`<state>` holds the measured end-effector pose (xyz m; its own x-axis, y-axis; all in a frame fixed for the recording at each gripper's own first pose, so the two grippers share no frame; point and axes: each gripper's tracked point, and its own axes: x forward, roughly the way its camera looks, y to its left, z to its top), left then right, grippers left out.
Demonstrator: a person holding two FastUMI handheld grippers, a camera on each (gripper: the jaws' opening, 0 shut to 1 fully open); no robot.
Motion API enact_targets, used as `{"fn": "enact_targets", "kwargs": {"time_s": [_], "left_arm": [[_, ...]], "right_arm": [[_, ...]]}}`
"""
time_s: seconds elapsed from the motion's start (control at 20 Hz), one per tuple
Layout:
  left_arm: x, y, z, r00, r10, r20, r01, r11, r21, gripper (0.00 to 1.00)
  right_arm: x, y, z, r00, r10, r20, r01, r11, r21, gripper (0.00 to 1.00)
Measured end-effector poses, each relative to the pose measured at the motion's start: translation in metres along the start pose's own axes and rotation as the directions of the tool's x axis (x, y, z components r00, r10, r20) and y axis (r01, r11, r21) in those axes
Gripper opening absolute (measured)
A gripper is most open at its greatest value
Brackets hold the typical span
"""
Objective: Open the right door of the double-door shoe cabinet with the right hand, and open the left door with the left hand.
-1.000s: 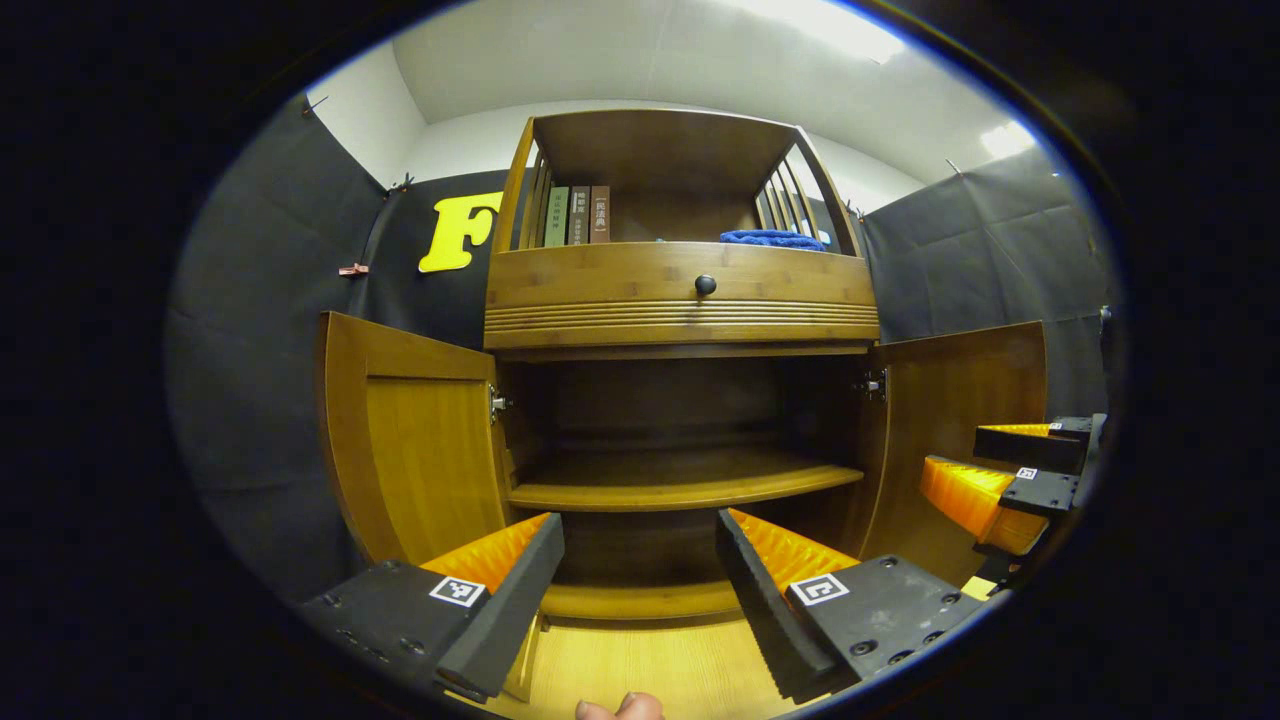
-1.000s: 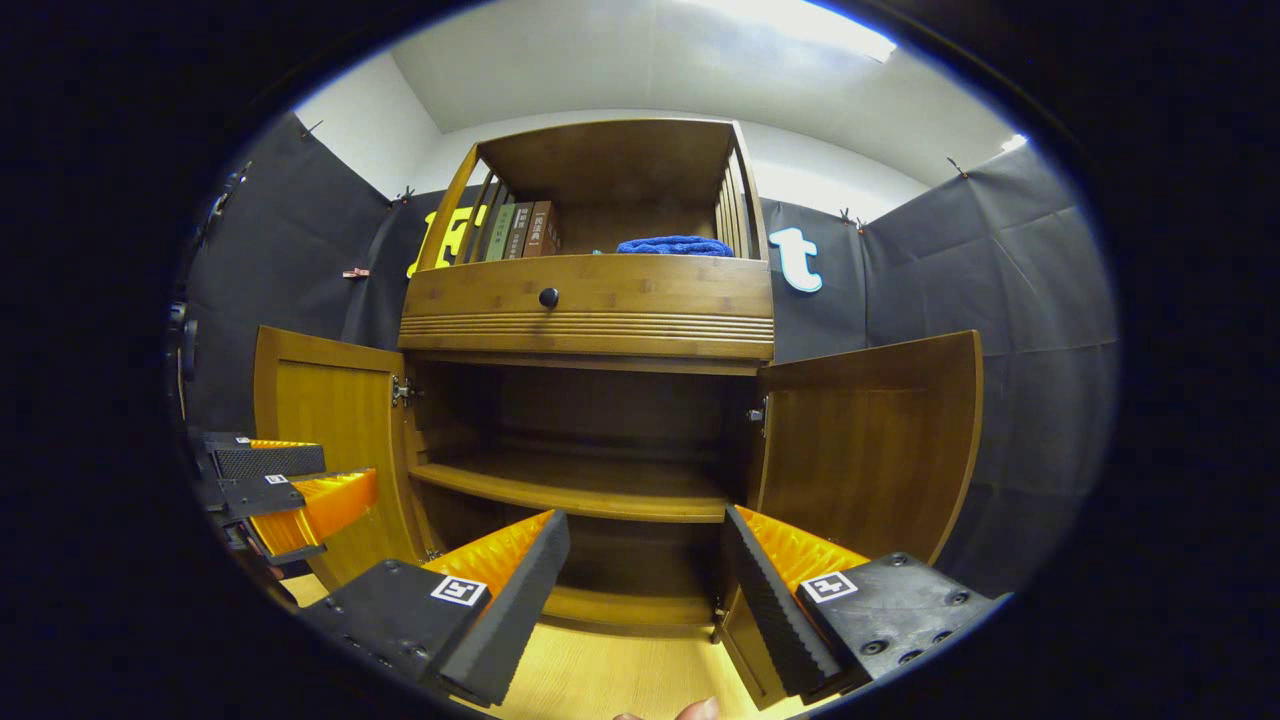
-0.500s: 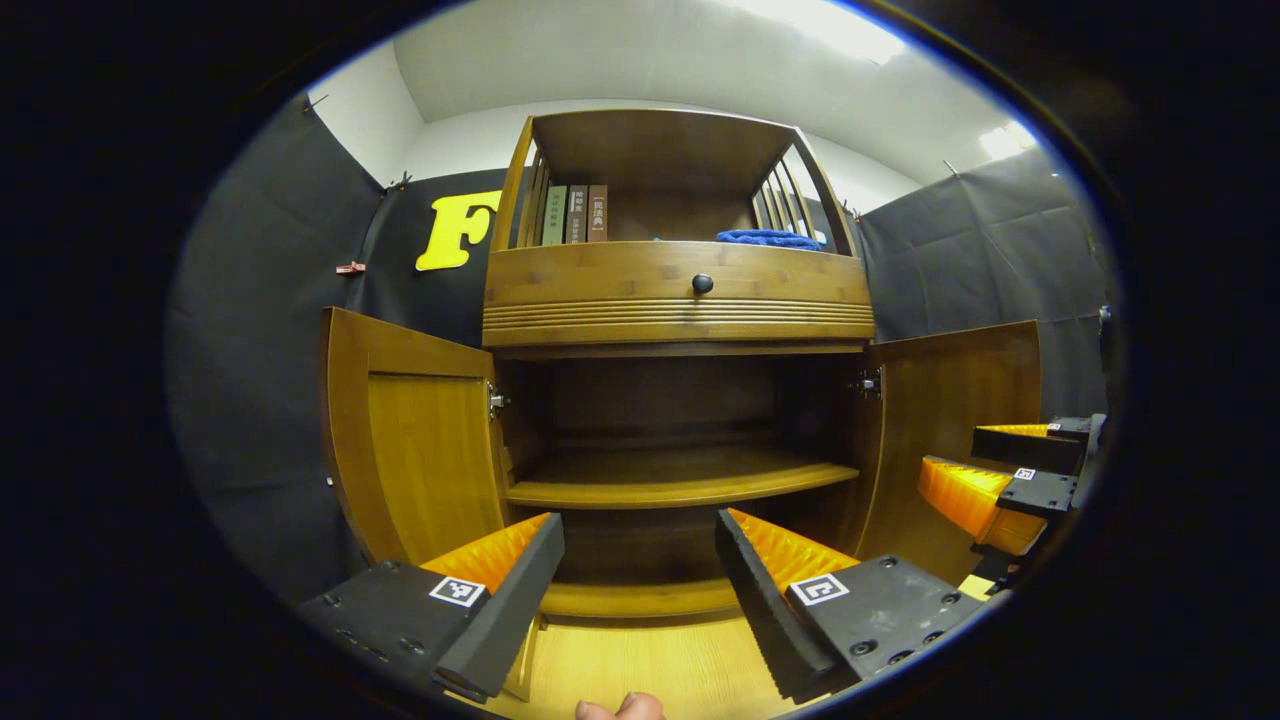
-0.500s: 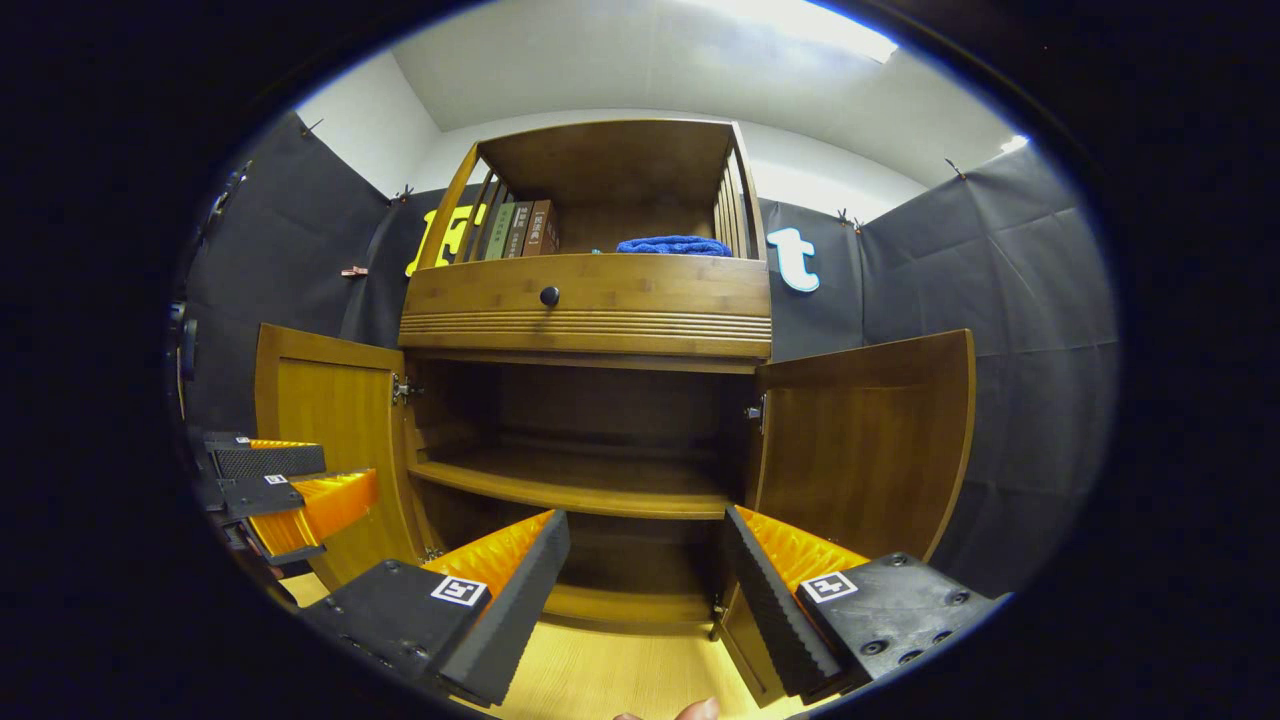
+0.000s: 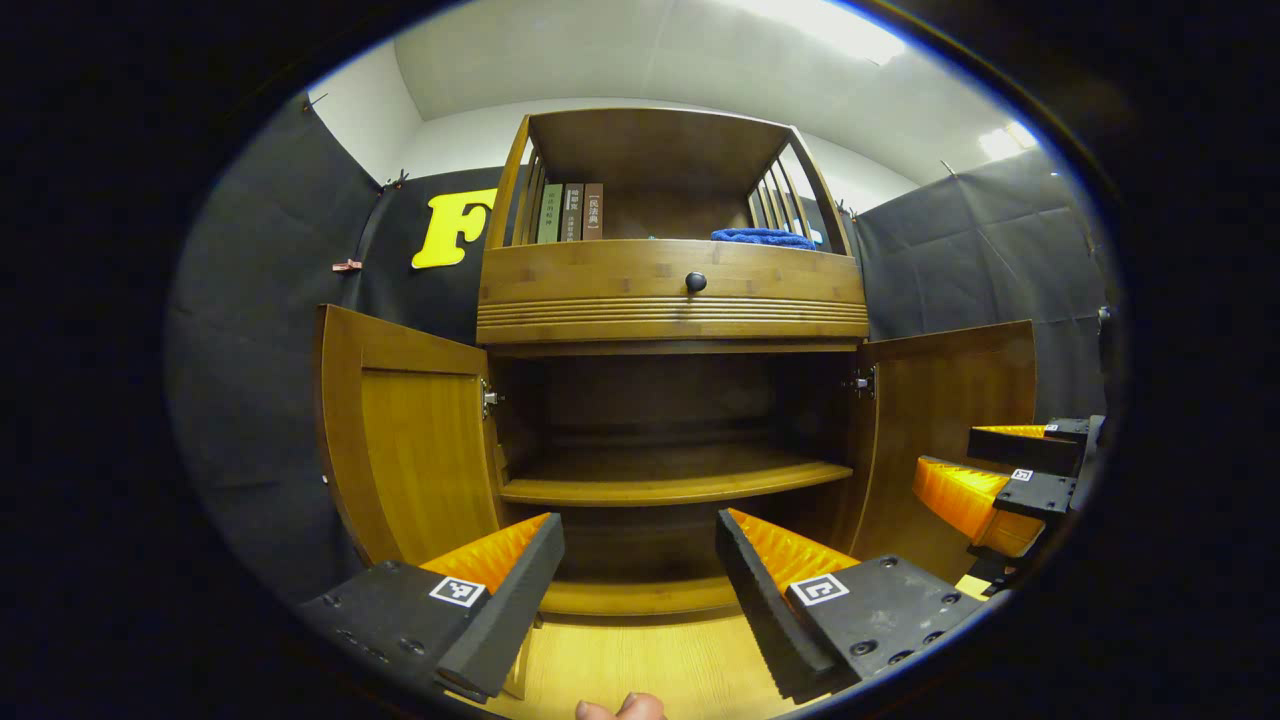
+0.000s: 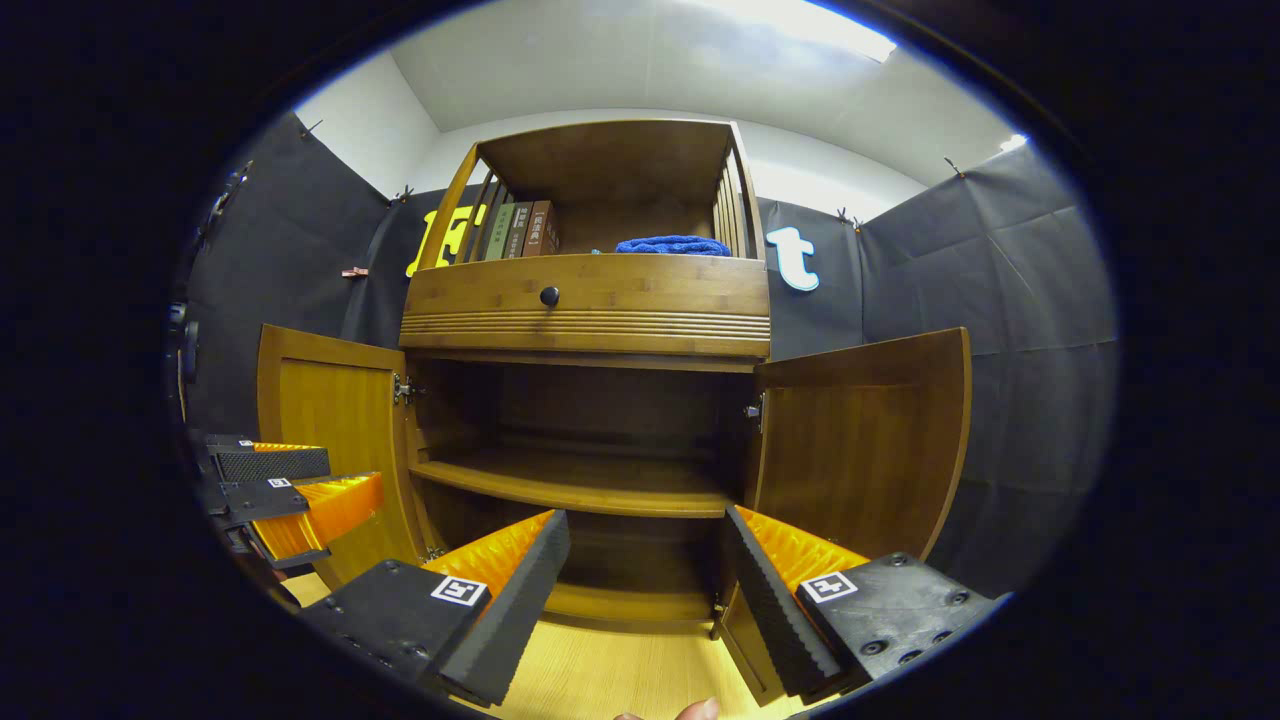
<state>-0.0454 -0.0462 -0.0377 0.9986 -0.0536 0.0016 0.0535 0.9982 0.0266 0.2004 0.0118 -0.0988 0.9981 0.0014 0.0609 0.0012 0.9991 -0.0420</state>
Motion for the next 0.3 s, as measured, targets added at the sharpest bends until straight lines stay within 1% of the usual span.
{"fn": "enact_targets", "kwargs": {"time_s": [0.15,0.2,0.3], "left_arm": [[-0.0002,-0.0006,0.0002,1.0,-0.002,0.0,0.002,1.0,0.001,0.93],[-0.0001,-0.001,0.0016,1.0,-0.003,0.001,0.003,1.0,0.002,0.95],[0.0007,-0.0004,0.0018,1.0,-0.003,0.002,0.003,1.0,0.004,0.93]], "right_arm": [[-0.0002,-0.0009,0.0001,1.0,-0.003,-0.001,0.003,1.0,0.001,1.0],[0.0,-0.0003,-0.0001,1.0,-0.004,0.0,0.004,1.0,0.003,1.0],[0.0002,-0.0001,-0.0005,1.0,-0.004,-0.001,0.004,1.0,0.004,1.0]]}}
